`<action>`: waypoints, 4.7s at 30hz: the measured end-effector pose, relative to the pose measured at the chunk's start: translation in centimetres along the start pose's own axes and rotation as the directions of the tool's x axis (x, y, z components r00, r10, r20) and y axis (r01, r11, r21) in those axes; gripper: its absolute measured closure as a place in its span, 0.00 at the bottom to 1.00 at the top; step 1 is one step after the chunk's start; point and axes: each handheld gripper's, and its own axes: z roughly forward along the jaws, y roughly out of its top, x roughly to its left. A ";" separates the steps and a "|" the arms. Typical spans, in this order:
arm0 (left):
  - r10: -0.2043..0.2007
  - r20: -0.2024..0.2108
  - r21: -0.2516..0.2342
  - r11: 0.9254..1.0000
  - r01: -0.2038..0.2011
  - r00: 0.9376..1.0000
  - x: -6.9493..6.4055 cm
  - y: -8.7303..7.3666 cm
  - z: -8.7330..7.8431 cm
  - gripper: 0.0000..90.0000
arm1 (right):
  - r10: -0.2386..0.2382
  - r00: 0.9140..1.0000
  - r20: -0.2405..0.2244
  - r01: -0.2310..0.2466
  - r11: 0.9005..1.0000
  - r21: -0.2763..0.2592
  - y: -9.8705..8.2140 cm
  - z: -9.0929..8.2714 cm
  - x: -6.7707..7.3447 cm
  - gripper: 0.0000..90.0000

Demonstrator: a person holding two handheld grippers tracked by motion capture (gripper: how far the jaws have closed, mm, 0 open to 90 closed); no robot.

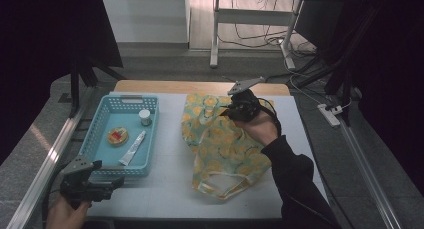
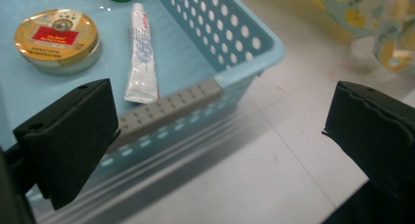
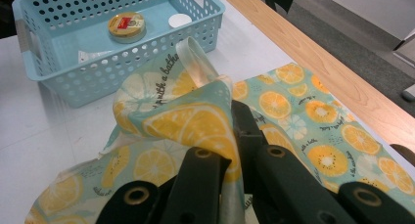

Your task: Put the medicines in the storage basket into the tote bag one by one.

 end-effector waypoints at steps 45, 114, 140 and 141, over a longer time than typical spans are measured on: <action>-0.028 -0.039 0.117 0.993 0.032 0.999 6.9 7.1 5.6 0.00 | -0.027 1.000 -0.002 0.027 1.000 0.006 1.0 0.5 0.6 1.00; -0.039 -0.241 0.500 0.851 0.158 0.970 11.8 9.6 15.3 0.15 | -0.023 1.000 -0.010 0.023 1.000 0.019 0.2 0.6 0.3 1.00; -0.075 -0.123 0.417 0.901 0.120 0.990 11.0 11.0 12.6 0.22 | -0.017 1.000 -0.013 0.017 1.000 0.010 0.3 0.8 0.3 1.00; -0.077 -0.113 0.403 0.908 0.116 0.991 10.8 11.1 12.4 0.22 | -0.017 1.000 -0.013 0.017 1.000 0.010 0.3 0.8 0.3 1.00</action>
